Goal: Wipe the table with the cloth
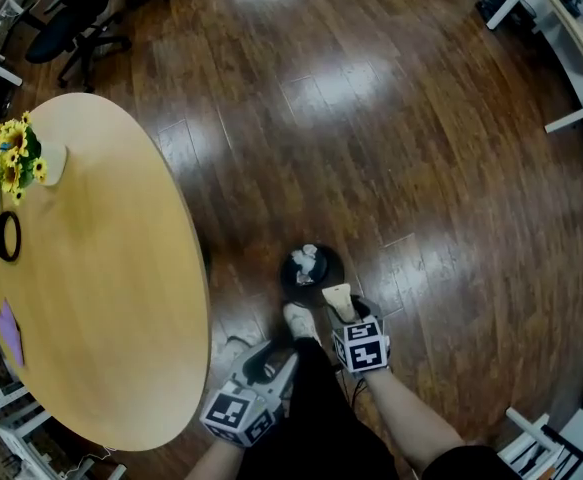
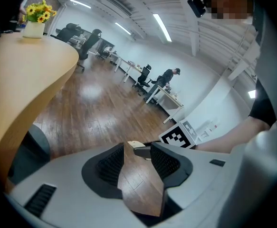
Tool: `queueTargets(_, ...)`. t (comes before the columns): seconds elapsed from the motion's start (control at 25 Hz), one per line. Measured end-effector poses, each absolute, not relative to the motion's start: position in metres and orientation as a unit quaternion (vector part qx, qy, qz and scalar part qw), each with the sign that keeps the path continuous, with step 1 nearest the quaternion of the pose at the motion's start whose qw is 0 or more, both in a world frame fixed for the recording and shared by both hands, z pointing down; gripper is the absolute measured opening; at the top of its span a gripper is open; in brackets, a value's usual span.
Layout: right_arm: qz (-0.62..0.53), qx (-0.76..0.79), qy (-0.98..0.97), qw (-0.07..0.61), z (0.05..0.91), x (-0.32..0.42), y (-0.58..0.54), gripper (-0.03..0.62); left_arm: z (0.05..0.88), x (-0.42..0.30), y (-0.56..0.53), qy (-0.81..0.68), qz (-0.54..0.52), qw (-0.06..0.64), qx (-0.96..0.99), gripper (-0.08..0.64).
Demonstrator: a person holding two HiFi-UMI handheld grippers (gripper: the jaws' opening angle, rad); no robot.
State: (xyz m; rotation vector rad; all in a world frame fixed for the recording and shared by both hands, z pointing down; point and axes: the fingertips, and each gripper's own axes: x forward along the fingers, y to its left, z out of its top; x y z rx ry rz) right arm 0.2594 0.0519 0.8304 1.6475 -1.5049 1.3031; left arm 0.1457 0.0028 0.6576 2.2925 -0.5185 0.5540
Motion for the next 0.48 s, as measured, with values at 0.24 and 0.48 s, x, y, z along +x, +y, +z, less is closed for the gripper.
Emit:
queueTargets(0.24,0.475,0.624,-0.562,0.263,0.828,0.265,0.043,0.275,0.659,0.139,0.003,-0.211,0.209,0.358,0.885,0.179)
queueTargets(0.48,0.470,0.637,-0.565,0.233,0.818,0.269,0.045,0.307,0.652,0.134,0.003,-0.215,0.203,0.355,0.887,0.179)
